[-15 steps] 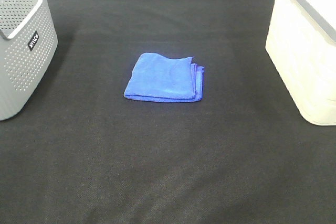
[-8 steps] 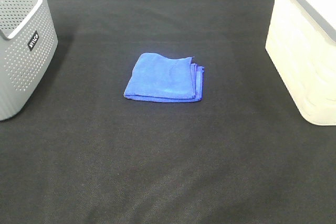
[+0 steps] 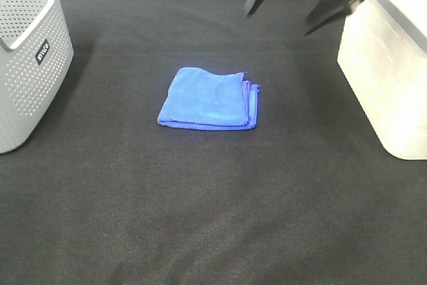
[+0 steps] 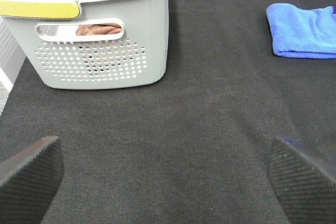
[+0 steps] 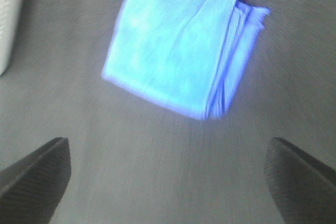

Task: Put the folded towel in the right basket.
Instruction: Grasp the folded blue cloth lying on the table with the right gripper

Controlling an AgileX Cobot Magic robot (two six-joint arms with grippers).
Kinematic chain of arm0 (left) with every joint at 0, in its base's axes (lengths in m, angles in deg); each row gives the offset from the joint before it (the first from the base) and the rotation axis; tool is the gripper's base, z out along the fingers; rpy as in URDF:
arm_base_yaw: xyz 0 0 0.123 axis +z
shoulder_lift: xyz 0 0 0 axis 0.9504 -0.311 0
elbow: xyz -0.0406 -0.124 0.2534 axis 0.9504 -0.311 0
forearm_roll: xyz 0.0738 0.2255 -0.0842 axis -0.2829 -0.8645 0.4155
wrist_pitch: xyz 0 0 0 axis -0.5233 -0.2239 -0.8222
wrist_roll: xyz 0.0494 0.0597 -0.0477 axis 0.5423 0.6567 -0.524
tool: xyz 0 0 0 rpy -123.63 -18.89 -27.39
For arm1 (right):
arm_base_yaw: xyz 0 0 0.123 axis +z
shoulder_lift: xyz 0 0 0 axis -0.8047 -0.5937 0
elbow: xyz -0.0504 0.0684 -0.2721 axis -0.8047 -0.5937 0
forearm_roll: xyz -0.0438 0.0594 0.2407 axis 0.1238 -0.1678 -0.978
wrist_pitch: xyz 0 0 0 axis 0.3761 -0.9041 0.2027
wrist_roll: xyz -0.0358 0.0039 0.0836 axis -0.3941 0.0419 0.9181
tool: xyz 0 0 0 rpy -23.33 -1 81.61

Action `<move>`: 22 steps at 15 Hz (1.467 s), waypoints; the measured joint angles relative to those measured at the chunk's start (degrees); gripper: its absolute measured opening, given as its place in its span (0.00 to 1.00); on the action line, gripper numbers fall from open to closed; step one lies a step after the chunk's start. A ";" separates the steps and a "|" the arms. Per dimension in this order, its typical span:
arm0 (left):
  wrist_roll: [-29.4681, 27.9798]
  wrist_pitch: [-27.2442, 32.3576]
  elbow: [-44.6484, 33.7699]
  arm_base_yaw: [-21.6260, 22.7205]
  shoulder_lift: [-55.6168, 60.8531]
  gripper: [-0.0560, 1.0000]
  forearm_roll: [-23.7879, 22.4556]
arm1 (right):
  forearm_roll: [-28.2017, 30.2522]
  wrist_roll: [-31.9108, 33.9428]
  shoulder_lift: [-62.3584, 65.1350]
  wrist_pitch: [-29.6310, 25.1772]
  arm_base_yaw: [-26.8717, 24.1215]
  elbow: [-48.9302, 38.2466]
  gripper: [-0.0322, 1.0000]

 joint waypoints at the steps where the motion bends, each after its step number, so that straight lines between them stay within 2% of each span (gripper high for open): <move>1: 0.00 0.00 0.00 0.00 0.00 0.99 0.00 | -0.92 0.06 -6.19 0.11 0.00 4.01 0.96; 5: 0.00 0.00 0.00 0.00 0.00 0.99 0.00 | -2.86 1.09 -18.56 0.23 0.00 13.12 0.96; 8: 0.06 0.00 0.00 0.00 0.00 0.99 0.00 | -2.29 1.43 -24.64 1.66 0.00 15.87 0.96; 12: 0.06 0.00 0.00 0.00 0.00 0.99 0.00 | -1.72 1.43 -28.76 1.72 -1.89 16.10 0.96; 17: 0.06 0.00 0.00 0.00 0.00 0.99 -0.06 | -4.47 2.01 -30.42 1.32 -3.27 17.07 0.95; 20: 0.06 0.00 0.00 0.00 0.00 0.99 -0.06 | -8.82 1.89 -32.03 1.89 -2.35 17.88 0.95; 22: 0.06 0.00 0.00 0.00 0.00 0.99 -0.11 | -13.64 0.92 -33.75 3.61 1.95 18.22 0.93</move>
